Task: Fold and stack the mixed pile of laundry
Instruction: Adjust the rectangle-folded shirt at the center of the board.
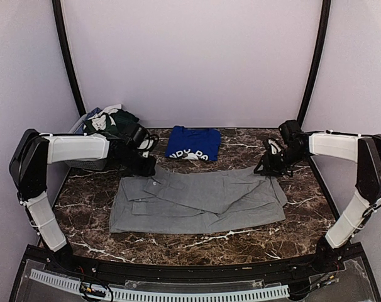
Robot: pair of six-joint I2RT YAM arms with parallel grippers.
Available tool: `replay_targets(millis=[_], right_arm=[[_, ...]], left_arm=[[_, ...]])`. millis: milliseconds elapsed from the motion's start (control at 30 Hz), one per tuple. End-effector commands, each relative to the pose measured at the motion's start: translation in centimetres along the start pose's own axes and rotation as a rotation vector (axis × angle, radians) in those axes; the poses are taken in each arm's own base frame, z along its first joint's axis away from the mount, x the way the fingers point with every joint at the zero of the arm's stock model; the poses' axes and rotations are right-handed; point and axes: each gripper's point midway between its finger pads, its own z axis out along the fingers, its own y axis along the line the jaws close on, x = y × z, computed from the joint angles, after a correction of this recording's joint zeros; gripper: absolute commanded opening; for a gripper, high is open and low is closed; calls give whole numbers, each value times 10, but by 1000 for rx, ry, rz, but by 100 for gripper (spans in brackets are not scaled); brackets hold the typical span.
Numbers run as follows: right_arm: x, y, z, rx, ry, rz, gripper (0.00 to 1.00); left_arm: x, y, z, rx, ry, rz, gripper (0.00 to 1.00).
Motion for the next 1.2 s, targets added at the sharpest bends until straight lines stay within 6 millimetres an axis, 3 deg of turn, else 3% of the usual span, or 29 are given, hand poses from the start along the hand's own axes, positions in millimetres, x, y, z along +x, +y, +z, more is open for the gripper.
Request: replay_targets(millis=[0, 67, 200, 400, 533, 567, 600, 633, 667, 867, 967, 1167], right_arm=[[-18, 9, -7, -9, -40, -41, 34], [-23, 11, -13, -9, -59, -45, 34], [-33, 9, -30, -3, -107, -37, 34], [-47, 3, -58, -3, -190, -20, 34], [-54, 1, -73, -5, -226, -21, 34], [-54, 0, -75, -3, -229, -17, 34], [-56, -1, -79, -3, -238, -17, 34], [-56, -2, -82, -3, -243, -13, 34], [-57, -2, -85, -4, -252, -12, 34], [-56, -5, -100, -6, -294, 10, 34], [-54, -7, -100, -11, -298, 14, 34], [-54, -8, -92, -34, -281, 14, 34]], left_arm=[[-25, -79, -62, 252, -157, 184, 0], [-27, -120, -86, 333, -189, 283, 0], [-24, -179, -130, 456, -242, 438, 0], [-2, -248, -185, 621, -266, 631, 0], [16, -290, -210, 703, -261, 752, 0], [22, -296, -205, 710, -238, 772, 0], [25, -310, -215, 737, -250, 798, 0], [31, -317, -207, 752, -221, 815, 0], [36, -330, -215, 780, -226, 840, 0], [81, -385, -181, 855, -103, 958, 0], [102, -405, -179, 900, -73, 1012, 0], [140, -426, -173, 961, 4, 1094, 0]])
